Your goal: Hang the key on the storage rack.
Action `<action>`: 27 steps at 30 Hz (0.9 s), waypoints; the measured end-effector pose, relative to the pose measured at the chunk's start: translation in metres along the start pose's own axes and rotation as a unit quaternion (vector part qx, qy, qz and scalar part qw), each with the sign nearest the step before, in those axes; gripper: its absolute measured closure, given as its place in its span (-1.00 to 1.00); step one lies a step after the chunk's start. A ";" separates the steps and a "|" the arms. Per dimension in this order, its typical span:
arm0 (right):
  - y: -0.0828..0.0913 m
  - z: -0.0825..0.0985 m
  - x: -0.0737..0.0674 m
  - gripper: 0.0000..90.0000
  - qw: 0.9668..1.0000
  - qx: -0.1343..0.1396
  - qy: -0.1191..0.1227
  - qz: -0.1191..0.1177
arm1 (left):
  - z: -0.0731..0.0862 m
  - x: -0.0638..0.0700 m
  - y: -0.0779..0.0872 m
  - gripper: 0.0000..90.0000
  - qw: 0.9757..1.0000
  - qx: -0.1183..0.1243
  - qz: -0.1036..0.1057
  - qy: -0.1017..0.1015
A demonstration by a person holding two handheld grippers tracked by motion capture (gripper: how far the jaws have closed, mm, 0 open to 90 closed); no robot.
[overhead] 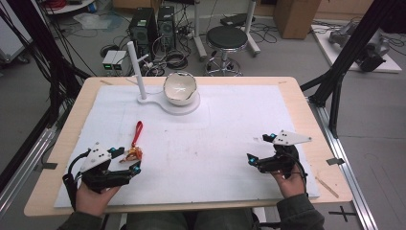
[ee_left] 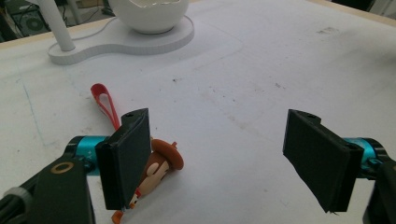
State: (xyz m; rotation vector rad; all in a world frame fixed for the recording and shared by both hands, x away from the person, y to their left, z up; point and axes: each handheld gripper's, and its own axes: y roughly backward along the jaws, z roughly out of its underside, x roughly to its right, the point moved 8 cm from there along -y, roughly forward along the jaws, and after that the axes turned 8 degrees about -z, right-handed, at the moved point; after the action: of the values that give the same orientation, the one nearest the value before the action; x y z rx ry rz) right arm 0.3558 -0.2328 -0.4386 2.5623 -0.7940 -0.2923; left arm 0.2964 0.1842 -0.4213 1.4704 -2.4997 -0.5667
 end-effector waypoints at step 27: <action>0.003 -0.001 0.002 -0.91 1.000 0.009 -0.003 0.005 | -0.039 -0.018 -0.014 -0.35 1.000 0.006 0.002 0.030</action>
State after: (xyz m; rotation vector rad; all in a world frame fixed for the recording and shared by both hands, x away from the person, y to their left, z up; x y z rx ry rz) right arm 0.3566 -0.2356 -0.4364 2.5739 -0.8141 -0.2907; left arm 0.3304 0.1848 -0.3907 1.4632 -2.4645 -0.4996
